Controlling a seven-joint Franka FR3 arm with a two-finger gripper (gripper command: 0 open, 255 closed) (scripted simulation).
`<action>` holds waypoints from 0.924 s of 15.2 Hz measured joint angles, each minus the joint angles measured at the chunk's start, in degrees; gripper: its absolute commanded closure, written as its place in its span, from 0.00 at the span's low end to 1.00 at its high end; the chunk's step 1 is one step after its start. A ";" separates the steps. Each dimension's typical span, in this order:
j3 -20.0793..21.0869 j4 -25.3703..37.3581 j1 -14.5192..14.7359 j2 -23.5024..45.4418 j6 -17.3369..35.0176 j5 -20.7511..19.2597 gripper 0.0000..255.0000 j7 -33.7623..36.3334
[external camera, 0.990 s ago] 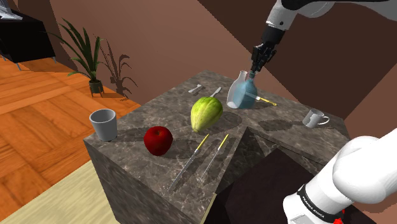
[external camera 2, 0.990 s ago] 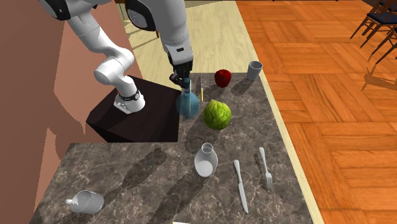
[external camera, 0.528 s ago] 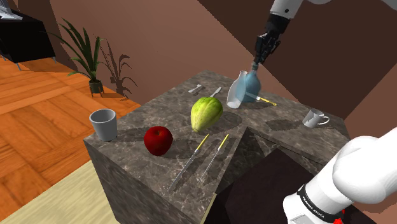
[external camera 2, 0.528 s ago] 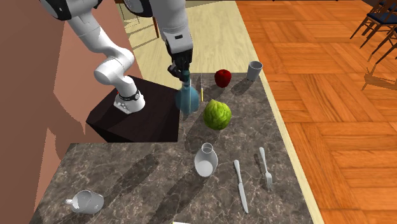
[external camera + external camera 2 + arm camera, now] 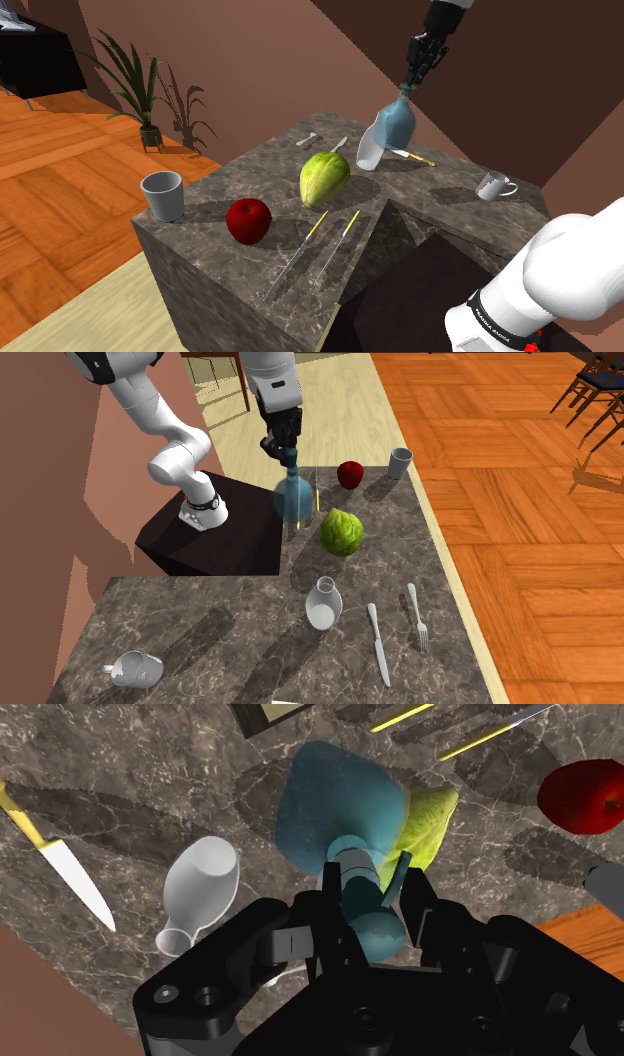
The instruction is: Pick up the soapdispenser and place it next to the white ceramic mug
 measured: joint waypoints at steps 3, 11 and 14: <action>-0.16 3.23 0.00 0.85 -2.40 0.13 1.00 -0.02; -1.85 6.93 -0.97 0.65 -6.51 -0.25 1.00 -2.35; -3.74 3.69 -2.23 -1.64 -5.77 -1.28 1.00 -5.51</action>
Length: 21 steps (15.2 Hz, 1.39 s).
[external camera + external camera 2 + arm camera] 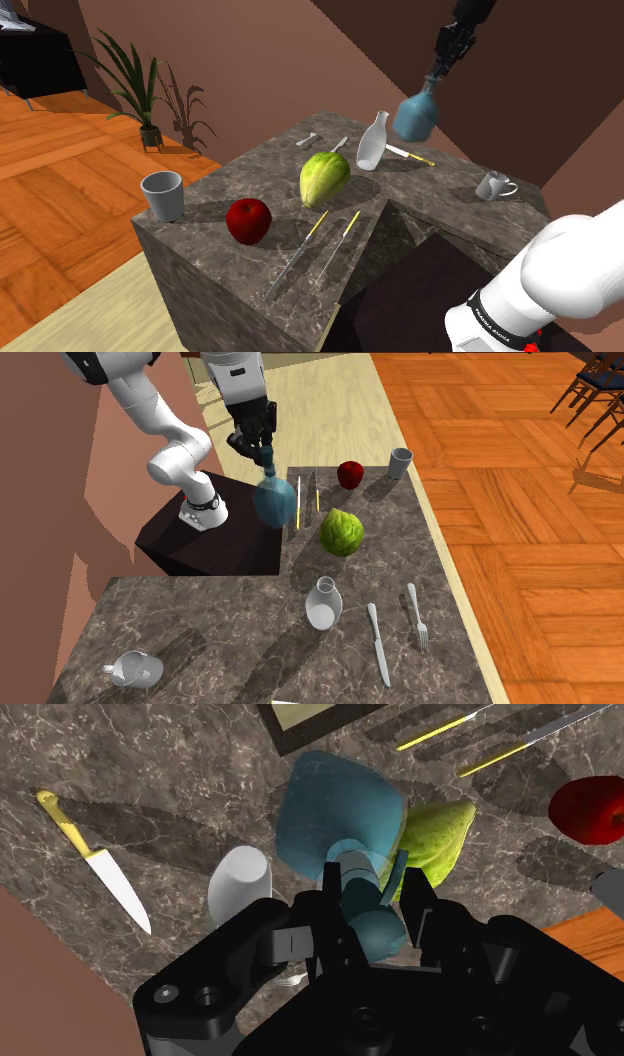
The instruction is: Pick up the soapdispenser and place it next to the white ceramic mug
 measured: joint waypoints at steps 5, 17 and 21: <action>-4.36 -2.89 -2.45 -2.80 -0.18 -2.12 1.00 -6.64; -16.14 -6.03 -7.55 -4.27 1.41 -6.89 1.00 -23.21; -21.09 -4.52 -8.82 -2.30 1.78 -7.59 1.00 -29.56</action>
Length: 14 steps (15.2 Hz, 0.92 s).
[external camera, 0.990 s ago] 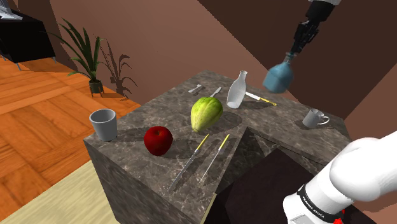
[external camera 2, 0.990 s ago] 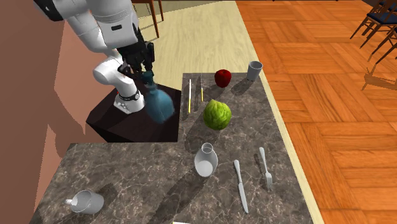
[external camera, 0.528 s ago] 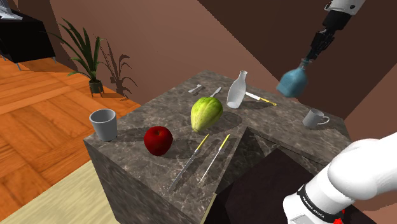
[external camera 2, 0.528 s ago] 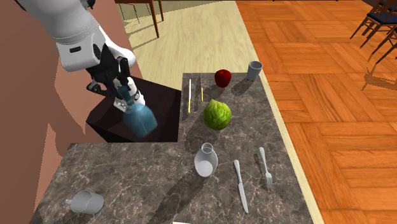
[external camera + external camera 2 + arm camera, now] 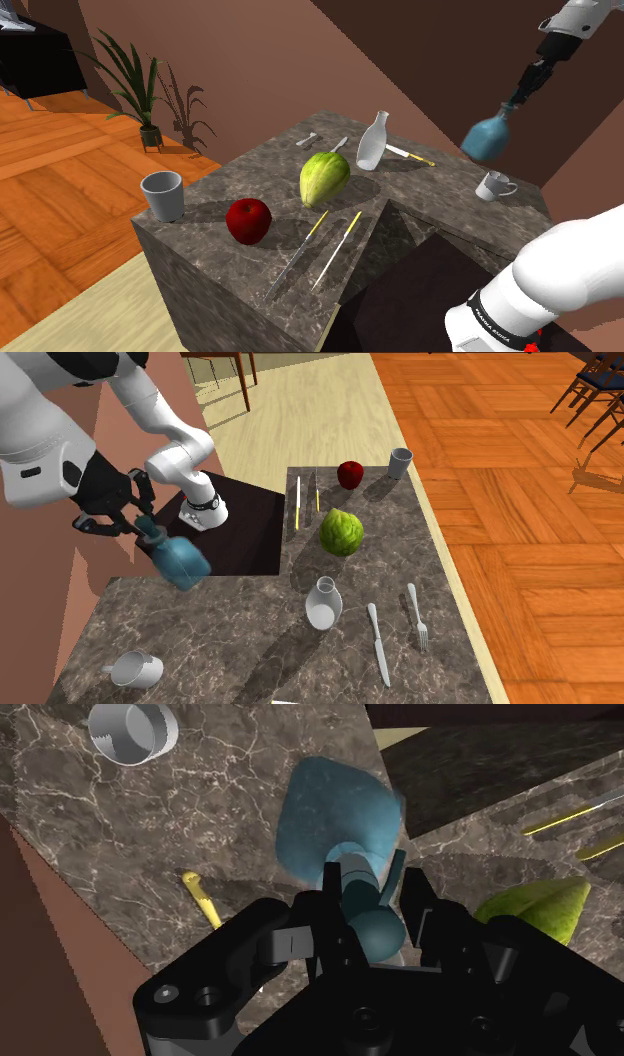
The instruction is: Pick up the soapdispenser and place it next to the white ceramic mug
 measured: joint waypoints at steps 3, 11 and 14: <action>-4.39 2.61 -0.77 2.95 0.03 0.38 1.00 -5.44; -16.95 9.39 -3.89 14.01 1.03 5.44 1.00 -21.74; -21.29 13.11 -6.76 21.05 0.86 10.44 1.00 -28.94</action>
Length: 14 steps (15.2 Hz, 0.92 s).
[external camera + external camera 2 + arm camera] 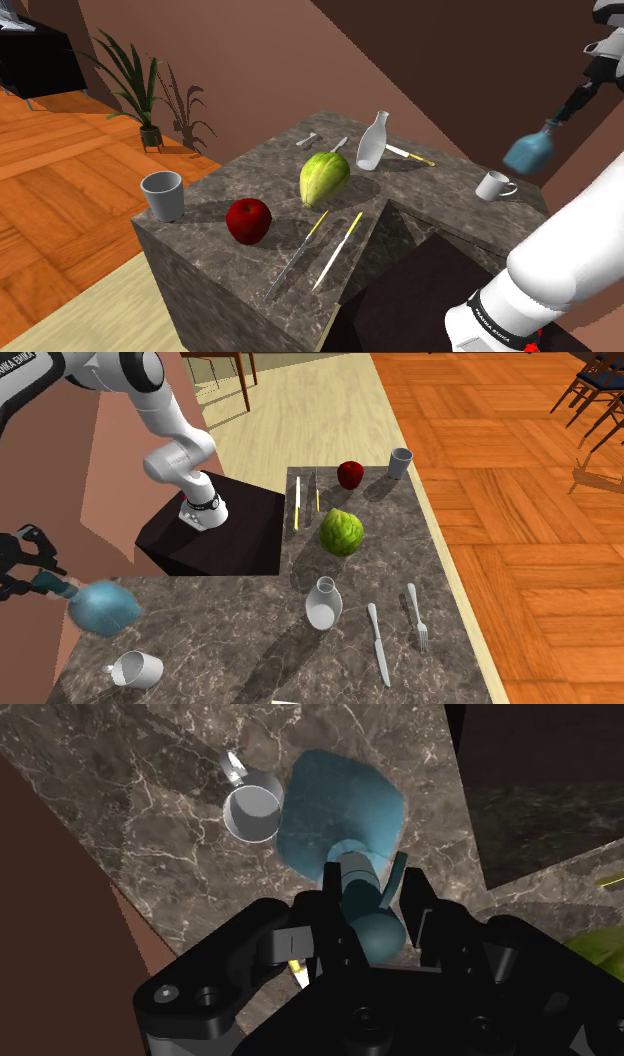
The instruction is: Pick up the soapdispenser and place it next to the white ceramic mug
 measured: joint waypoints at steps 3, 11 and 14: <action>-2.56 6.28 -6.55 9.59 -1.82 7.33 1.00 -8.19; 1.45 27.53 -30.62 29.56 -9.29 22.03 1.00 -20.43; 5.82 44.81 -44.53 39.09 -15.51 28.18 1.00 -21.16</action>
